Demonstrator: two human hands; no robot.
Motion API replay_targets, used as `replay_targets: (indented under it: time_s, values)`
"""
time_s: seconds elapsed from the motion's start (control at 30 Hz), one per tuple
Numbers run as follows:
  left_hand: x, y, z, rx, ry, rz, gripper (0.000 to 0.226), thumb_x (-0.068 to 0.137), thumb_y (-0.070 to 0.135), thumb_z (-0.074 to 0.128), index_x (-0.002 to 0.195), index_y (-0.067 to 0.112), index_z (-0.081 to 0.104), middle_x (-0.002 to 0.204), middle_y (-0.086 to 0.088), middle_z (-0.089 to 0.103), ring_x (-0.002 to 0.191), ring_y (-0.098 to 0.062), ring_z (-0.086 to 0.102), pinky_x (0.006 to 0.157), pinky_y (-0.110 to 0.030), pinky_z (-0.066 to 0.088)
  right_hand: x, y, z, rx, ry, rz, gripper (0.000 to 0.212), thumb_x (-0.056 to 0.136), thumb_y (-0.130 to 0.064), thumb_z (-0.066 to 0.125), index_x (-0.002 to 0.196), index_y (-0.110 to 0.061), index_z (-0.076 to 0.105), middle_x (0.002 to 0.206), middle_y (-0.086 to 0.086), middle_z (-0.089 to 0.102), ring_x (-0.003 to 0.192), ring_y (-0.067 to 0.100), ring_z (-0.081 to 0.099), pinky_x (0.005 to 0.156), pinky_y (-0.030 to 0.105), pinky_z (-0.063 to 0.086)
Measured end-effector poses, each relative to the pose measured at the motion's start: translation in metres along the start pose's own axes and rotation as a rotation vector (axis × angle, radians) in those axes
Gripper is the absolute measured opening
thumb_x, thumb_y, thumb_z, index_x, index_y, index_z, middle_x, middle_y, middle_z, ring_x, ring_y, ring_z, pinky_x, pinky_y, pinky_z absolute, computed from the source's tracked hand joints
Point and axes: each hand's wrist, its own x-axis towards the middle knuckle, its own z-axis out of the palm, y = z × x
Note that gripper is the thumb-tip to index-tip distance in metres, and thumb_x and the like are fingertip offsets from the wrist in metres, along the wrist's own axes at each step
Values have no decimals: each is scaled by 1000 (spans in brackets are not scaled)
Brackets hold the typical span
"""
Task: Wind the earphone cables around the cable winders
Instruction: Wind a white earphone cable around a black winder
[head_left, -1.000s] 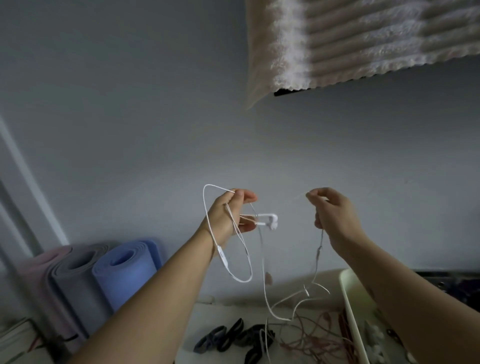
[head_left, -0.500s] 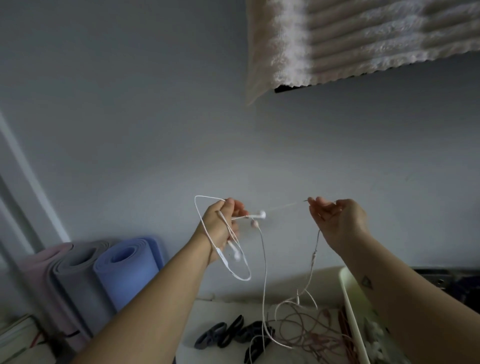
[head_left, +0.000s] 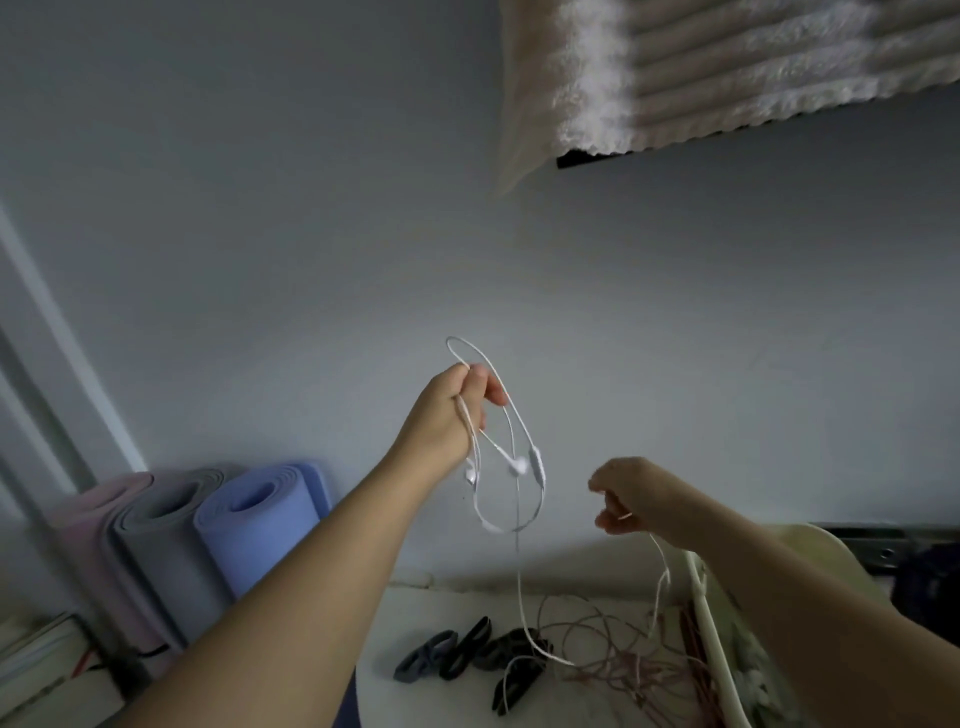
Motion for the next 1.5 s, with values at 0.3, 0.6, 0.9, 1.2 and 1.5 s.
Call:
replay_targets:
  time_s: [0.3, 0.6, 0.9, 1.2, 1.5]
  values:
    - [0, 8, 1, 62, 30, 282, 28, 95, 37, 33, 85, 27, 56, 95, 1, 65, 83, 1, 55, 79, -10, 40, -8, -7, 12, -628, 71, -490, 10, 88, -15, 53, 81, -18, 60, 65, -11, 51, 57, 3, 45, 50, 13, 33]
    - [6, 27, -6, 39, 67, 368, 24, 101, 28, 35, 86, 26, 54, 110, 12, 61, 104, 8, 54, 87, 0, 33, 2, 17, 18, -1047, -176, -206, 62, 86, -22, 60, 143, -16, 36, 146, 5, 36, 132, 22, 40, 106, 31, 37]
    - [10, 46, -24, 2, 418, 513, 23, 102, 21, 32, 95, 15, 54, 120, 4, 58, 113, 5, 50, 95, -4, 31, 4, 35, 47, -692, -233, -183, 23, 93, -22, 55, 71, -15, 59, 59, -6, 54, 50, 3, 49, 49, 12, 38]
    - [7, 9, -37, -58, 419, 445, 25, 99, 32, 35, 99, 16, 53, 106, 23, 53, 89, -8, 65, 89, -29, 49, 0, -17, 24, -139, 68, -195, 47, 102, -22, 37, 64, -4, 58, 47, 6, 61, 43, 21, 57, 43, 21, 40]
    - [-29, -35, -17, 2, -32, -42, 18, 101, 15, 45, 101, 25, 60, 111, 2, 60, 66, -5, 59, 62, -14, 51, -46, -104, 20, -200, 3, -529, 42, 102, -26, 33, 77, -10, 62, 60, 3, 62, 52, 16, 60, 53, 23, 45]
